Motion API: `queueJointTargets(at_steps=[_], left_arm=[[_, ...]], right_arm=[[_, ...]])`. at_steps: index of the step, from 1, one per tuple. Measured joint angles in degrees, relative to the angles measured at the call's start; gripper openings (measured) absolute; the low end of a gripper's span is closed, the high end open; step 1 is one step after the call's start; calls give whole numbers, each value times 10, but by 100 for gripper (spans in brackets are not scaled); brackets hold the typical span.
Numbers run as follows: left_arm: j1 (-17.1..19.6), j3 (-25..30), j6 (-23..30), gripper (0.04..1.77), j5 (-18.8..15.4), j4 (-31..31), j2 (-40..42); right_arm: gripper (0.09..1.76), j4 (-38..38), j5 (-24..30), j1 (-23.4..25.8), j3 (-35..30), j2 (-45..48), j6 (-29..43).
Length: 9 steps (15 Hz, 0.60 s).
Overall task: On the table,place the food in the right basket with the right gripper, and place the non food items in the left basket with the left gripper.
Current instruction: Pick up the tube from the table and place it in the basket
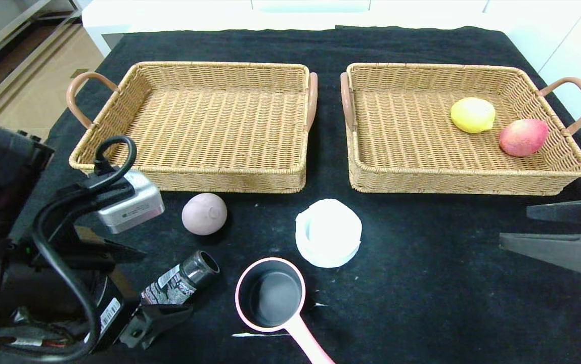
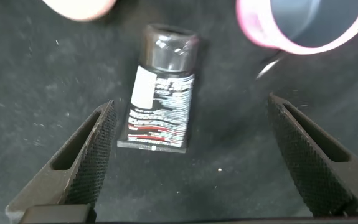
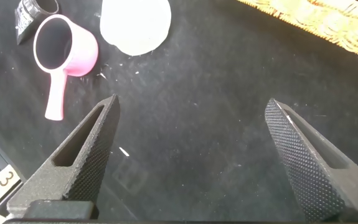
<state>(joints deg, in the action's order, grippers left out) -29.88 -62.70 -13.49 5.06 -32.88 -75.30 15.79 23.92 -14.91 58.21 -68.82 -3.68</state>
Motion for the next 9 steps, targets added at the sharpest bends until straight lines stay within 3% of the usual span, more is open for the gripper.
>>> queueJointTargets(at_steps=[9], left_arm=[[20,5,-8,172,0,7,-63]], right_arm=[[170,-1,0,0,-2,-3,-1]])
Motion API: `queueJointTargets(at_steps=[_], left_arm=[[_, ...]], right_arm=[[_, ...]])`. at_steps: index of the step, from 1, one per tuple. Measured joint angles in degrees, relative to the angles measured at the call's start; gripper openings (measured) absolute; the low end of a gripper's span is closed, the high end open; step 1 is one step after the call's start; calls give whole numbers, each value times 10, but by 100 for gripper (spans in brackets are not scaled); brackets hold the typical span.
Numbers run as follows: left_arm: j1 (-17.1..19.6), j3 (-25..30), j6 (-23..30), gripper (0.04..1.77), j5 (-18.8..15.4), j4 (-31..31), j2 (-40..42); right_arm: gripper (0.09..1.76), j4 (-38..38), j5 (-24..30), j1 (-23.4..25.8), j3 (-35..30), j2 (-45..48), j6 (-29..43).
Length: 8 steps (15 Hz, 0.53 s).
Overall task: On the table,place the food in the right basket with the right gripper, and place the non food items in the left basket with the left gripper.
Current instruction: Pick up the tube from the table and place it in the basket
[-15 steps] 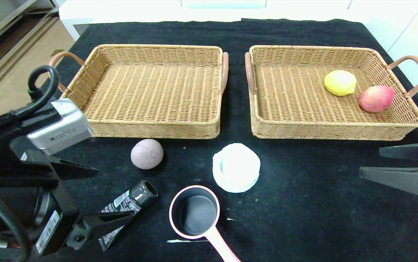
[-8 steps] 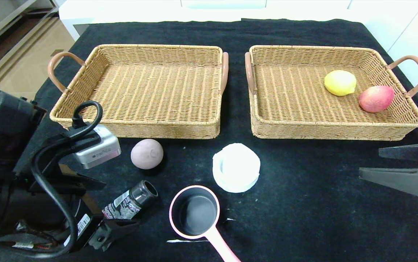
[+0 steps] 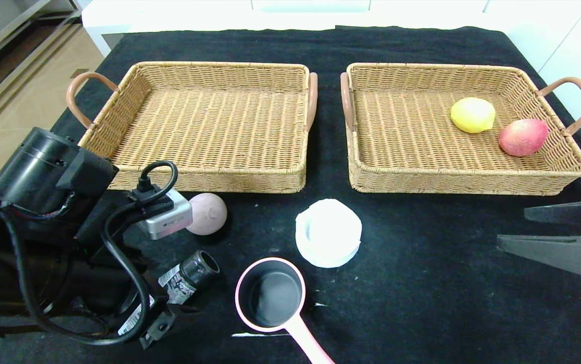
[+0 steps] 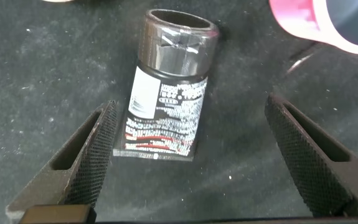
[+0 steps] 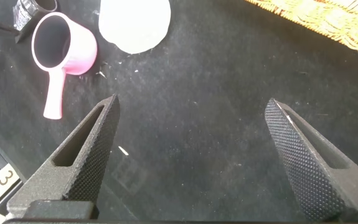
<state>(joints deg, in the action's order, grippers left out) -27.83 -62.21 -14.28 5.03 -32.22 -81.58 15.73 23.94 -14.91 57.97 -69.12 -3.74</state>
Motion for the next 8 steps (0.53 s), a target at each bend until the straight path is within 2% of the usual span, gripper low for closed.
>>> queueJointTargets(at_steps=[4,8], left_arm=[[12,-4,-7,172,0,31,-18],[15,0,-8,172,0,35,-34]], right_arm=[[170,1,0,0,-1,-1,-9],[170,0,0,0,-2,-1,-10]])
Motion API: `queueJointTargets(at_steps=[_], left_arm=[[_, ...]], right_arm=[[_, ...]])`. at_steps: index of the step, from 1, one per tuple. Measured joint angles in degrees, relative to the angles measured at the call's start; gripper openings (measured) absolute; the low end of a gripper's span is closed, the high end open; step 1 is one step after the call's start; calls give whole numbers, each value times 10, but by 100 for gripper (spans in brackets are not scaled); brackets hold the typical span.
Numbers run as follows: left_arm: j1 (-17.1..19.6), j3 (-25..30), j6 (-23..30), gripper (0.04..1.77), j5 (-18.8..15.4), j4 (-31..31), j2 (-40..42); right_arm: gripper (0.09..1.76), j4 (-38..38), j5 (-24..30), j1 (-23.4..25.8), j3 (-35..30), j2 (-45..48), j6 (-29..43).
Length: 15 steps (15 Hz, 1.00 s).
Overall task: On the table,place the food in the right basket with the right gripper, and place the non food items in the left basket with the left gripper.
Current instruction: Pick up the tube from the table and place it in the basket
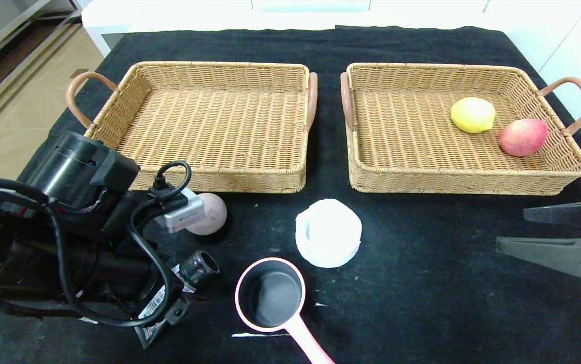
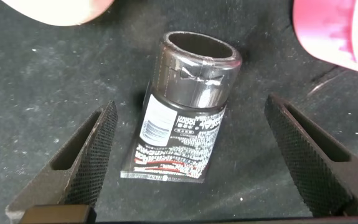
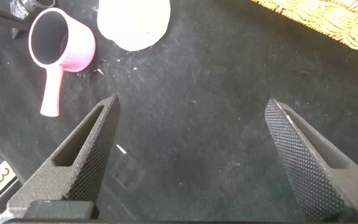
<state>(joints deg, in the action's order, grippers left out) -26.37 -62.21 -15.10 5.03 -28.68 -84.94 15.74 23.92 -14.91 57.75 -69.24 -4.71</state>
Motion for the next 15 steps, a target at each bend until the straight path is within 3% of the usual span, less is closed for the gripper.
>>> queueJointTargets(at_steps=[5,15], left_arm=[[0,1,1,172,3,11,-15],[-3,0,-1,172,44,14,-34]], right_arm=[[170,0,0,0,-1,0,-1],[170,0,0,0,-1,-3,-1]])
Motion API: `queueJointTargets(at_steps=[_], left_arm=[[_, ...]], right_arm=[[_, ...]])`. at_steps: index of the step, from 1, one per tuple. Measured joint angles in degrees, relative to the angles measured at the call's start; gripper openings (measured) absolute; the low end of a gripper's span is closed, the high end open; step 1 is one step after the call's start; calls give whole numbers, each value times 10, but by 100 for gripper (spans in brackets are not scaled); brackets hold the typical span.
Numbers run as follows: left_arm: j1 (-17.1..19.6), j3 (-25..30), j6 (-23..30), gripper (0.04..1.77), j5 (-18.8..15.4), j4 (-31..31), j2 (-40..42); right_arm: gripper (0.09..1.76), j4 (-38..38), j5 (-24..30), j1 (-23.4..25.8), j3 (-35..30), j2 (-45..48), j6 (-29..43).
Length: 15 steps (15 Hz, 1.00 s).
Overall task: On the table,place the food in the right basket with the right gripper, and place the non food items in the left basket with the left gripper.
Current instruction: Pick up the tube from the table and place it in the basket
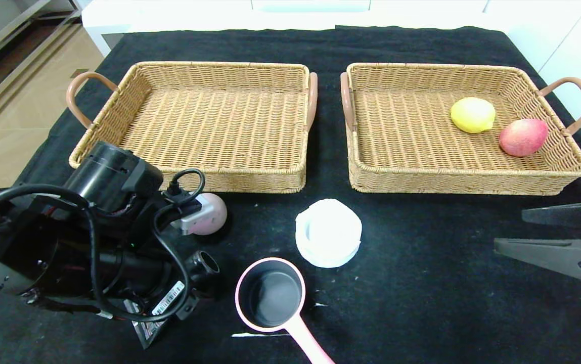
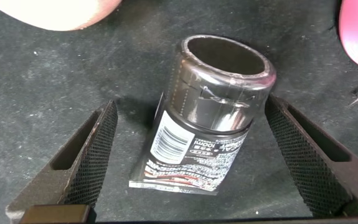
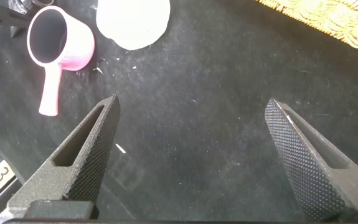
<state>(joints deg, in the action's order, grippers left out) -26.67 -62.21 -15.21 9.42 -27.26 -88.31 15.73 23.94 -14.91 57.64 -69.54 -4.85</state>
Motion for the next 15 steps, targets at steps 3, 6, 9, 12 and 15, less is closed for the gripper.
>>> queueJointTargets(at_steps=[3,6,9,12,15], left_arm=[[0,1,1,172,0,7,-2],[0,1,1,172,0,7,-5],[0,5,0,124,-1,7,-6],[0,6,1,90,-2,7,-6],[0,6,2,80,-3,7,-5]], right_arm=[[170,0,0,0,0,0,0],[170,0,0,0,0,0,0],[170,0,0,0,0,0,0],[170,0,0,0,-1,0,0],[170,0,1,-1,-1,1,0]])
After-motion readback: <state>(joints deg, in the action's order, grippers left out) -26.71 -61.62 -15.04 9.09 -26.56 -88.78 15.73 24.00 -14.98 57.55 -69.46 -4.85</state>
